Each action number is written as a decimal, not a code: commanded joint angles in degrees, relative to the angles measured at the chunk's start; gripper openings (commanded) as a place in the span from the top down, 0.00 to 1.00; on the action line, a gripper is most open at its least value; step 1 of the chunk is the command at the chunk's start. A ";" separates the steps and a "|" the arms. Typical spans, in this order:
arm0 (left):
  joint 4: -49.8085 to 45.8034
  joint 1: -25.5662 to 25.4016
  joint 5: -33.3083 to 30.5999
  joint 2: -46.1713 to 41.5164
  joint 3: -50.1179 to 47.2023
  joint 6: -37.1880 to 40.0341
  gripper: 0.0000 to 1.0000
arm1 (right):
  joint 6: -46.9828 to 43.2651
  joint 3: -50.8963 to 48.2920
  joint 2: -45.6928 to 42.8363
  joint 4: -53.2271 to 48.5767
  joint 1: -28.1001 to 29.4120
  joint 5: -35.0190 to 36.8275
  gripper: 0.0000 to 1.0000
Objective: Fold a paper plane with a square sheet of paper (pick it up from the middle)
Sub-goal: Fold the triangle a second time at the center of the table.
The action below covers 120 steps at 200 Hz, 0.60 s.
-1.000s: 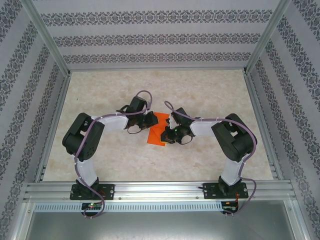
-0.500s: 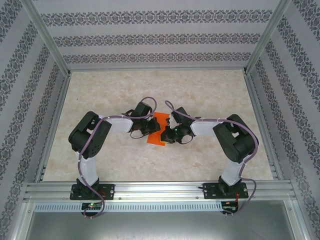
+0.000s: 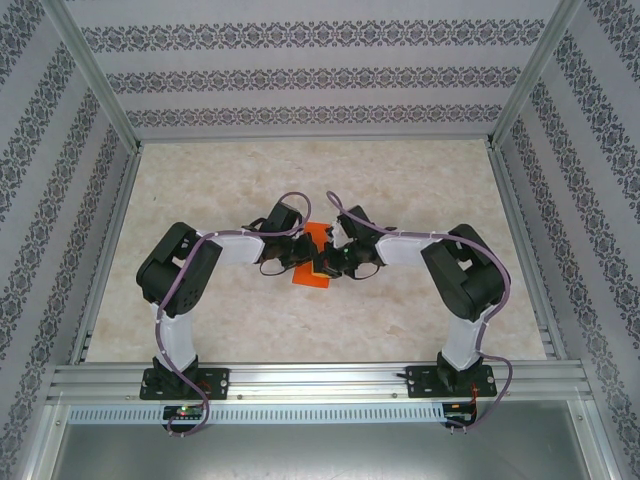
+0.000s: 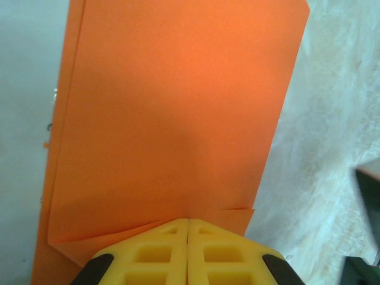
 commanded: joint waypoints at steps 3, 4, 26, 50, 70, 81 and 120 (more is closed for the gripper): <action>-2.68 -0.74 -1.63 1.36 -1.54 -0.57 0.92 | -0.67 -1.94 2.78 -0.05 0.61 4.43 0.97; -2.68 -0.73 -1.62 1.36 -1.57 -0.54 0.92 | -0.67 -2.11 2.73 0.06 0.61 4.43 0.97; -2.53 -0.73 -1.55 1.63 -1.50 -0.67 0.92 | -1.21 -3.79 2.02 -0.19 0.48 4.38 0.96; -3.02 -0.76 -1.98 1.62 -1.32 -0.59 0.92 | -1.37 -5.31 0.55 -0.97 -0.05 4.20 0.96; -3.43 -0.73 -2.41 1.62 -1.14 -0.54 0.92 | -1.40 -6.57 -1.35 -1.59 -0.13 3.26 0.96; -3.68 -0.75 -2.71 1.60 -1.01 -0.45 0.93 | -1.16 -7.65 -2.41 -1.16 -0.18 2.70 0.96; -3.81 -0.73 -2.86 1.88 -1.17 -0.46 0.93 | 0.40 -12.54 -4.59 1.58 -0.90 1.67 0.95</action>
